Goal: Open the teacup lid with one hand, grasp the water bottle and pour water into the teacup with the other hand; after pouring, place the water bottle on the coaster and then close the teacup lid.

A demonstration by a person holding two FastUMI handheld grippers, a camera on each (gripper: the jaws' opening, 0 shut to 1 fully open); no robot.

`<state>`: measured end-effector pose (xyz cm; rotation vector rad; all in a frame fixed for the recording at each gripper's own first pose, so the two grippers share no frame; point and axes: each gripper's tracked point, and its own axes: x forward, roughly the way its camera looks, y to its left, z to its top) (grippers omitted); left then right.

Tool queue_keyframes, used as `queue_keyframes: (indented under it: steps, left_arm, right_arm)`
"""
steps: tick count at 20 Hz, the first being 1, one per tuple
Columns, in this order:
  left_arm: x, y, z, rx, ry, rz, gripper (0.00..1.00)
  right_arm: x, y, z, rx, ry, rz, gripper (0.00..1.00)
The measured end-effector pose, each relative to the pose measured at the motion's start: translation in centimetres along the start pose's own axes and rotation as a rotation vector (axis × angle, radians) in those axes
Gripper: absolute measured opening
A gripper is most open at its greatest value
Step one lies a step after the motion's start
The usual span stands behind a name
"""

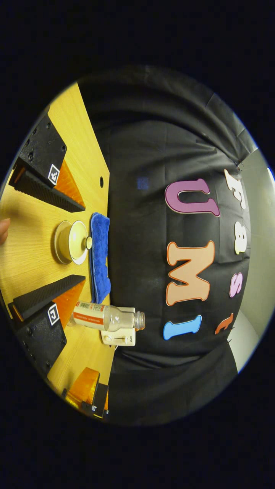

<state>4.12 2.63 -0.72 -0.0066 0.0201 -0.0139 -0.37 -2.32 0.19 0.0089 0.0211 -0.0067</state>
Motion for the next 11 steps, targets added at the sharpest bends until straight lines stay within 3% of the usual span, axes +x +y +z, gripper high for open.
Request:
queue_keyframes:
  steps: [1,2,5,6,11]
  left_arm:
    - [-0.7,-0.4,-0.2,0.001,-0.003,0.0,0.96]
    - [-1.4,-0.6,0.0,0.001,-0.005,0.003,0.96]
    - [-3.3,-1.1,-0.1,0.002,-0.006,0.013,0.96]
    - [-3.9,-1.1,-0.2,0.002,-0.002,0.02,0.96]
    - [-5.8,-1.6,-0.2,0.002,-0.002,0.028,0.96]
  right_arm:
    - [-0.5,0.4,0.0,0.0,0.001,0.0,0.88]
    - [-0.9,0.9,0.0,0.001,0.001,0.008,0.93]
    - [-2.2,2.3,0.1,0.002,0.002,0.03,0.93]
    - [-2.6,2.7,0.1,0.002,0.003,0.036,0.88]
    - [-3.4,3.4,0.3,0.002,0.008,0.03,0.93]
